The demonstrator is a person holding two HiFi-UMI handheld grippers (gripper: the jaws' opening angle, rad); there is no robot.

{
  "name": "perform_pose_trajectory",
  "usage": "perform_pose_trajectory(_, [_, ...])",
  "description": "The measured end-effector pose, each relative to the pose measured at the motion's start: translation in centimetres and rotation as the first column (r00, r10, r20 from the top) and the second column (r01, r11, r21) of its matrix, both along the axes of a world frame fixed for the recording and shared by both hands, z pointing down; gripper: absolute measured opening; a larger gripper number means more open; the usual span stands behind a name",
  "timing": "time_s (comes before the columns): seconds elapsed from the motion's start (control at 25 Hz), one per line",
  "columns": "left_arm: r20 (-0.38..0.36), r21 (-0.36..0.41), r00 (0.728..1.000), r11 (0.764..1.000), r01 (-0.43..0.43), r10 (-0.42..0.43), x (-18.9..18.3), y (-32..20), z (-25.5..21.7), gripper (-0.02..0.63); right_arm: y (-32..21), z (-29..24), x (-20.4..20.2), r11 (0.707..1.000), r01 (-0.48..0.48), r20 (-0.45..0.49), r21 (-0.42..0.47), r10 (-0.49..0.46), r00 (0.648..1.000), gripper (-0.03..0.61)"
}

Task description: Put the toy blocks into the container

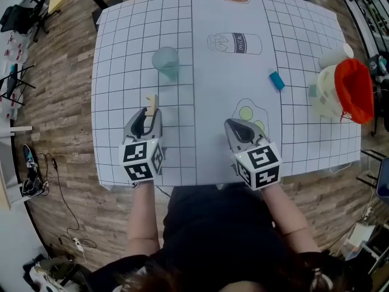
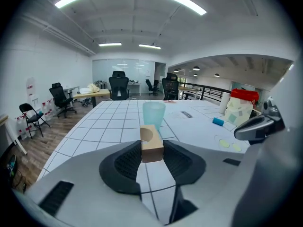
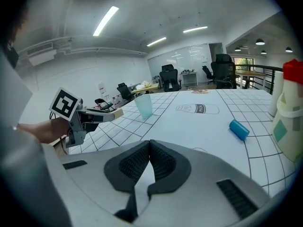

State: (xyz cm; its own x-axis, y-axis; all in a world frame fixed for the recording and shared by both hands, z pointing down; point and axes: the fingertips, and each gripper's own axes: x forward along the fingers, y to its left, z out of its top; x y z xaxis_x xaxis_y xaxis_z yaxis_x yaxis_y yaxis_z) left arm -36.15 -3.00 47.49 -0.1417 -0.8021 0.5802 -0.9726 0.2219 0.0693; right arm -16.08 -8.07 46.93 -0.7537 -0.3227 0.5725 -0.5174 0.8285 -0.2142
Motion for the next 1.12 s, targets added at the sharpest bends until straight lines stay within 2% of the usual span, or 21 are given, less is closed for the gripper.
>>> perform_pose_trajectory(0.32, [0.012, 0.047, 0.994, 0.992, -0.113, 0.113, 9.9, -6.1, -3.4, 0.156, -4.2, -1.7, 7.7, 1.000, -0.021, 0.028, -0.002, 0.021, 0.999, 0.017])
perform_pose_trajectory(0.56, [-0.010, 0.106, 0.963, 0.958, -0.266, 0.268, 19.9, -12.1, -5.6, 0.156, -7.1, -3.4, 14.3, 0.998, -0.066, 0.047, 0.009, 0.065, 0.997, 0.017])
perform_pose_trajectory(0.8, [-0.021, 0.172, 0.900, 0.889, -0.425, 0.435, 30.4, -17.3, -8.2, 0.156, -9.6, -4.4, 21.5, 0.990, -0.142, 0.054, 0.023, 0.140, 0.989, 0.017])
perform_pose_trajectory(0.88, [-0.021, 0.206, 0.873, 0.857, -0.473, 0.487, 33.8, -18.9, -9.6, 0.156, -10.1, -4.5, 23.8, 0.985, -0.169, 0.057, 0.023, 0.168, 0.984, 0.017])
perform_pose_trajectory(1.04, [0.032, 0.254, 0.812, 0.781, -0.570, 0.582, 40.0, -21.6, -12.4, 0.156, -10.7, -4.4, 27.7, 0.977, -0.211, 0.063, 0.017, 0.210, 0.976, 0.016])
perform_pose_trajectory(1.12, [0.047, 0.268, 0.787, 0.752, -0.603, 0.615, 42.6, -22.6, -13.4, 0.156, -11.0, -4.4, 29.3, 0.974, -0.228, 0.068, 0.016, 0.226, 0.972, 0.017])
